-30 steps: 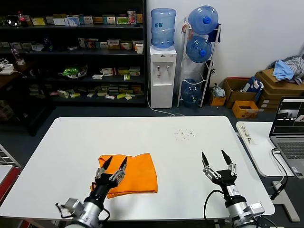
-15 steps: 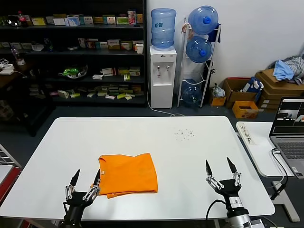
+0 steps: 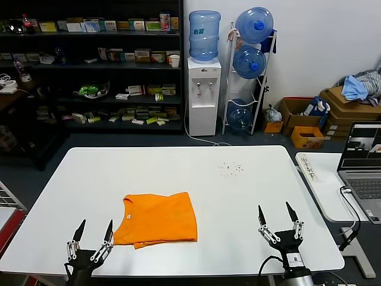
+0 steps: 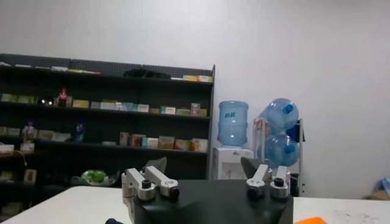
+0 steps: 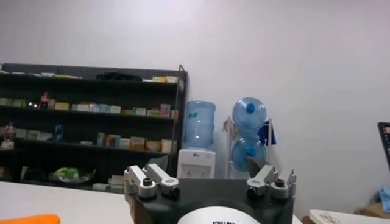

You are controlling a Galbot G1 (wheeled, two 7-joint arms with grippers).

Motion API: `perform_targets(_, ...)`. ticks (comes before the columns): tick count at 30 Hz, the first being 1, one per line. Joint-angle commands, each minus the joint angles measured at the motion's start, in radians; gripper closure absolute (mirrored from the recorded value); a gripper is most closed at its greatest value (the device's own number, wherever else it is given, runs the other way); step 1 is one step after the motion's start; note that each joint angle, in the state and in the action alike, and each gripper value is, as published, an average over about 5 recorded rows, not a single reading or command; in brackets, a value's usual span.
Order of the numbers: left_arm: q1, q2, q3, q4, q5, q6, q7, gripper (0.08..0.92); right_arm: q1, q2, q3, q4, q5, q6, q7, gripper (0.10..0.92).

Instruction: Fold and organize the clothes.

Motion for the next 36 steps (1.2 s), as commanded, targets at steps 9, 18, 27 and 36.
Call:
perform_targets(9, 0.004, -0.011, -0.027, 0.022, 0.01, -0.036, 0.018, 0.177, 0.007, 0.016, 0.001, -0.015, -0.017, 0.004, 0.004, 0.203)
perform_targets(18, 0.006, -0.009, -0.044, 0.029, 0.009, -0.047, 0.02, 0.177, 0.012, 0.021, -0.011, -0.026, -0.026, 0.007, 0.003, 0.203)
perform_targets(27, 0.005, -0.015, -0.037, 0.03, 0.011, -0.05, 0.022, 0.177, 0.018, 0.022, -0.023, -0.029, -0.034, 0.005, 0.003, 0.203)
perform_targets(36, 0.009, -0.018, -0.029, 0.032, 0.016, -0.055, 0.026, 0.177, 0.022, 0.019, -0.024, -0.037, -0.036, -0.009, 0.004, 0.203)
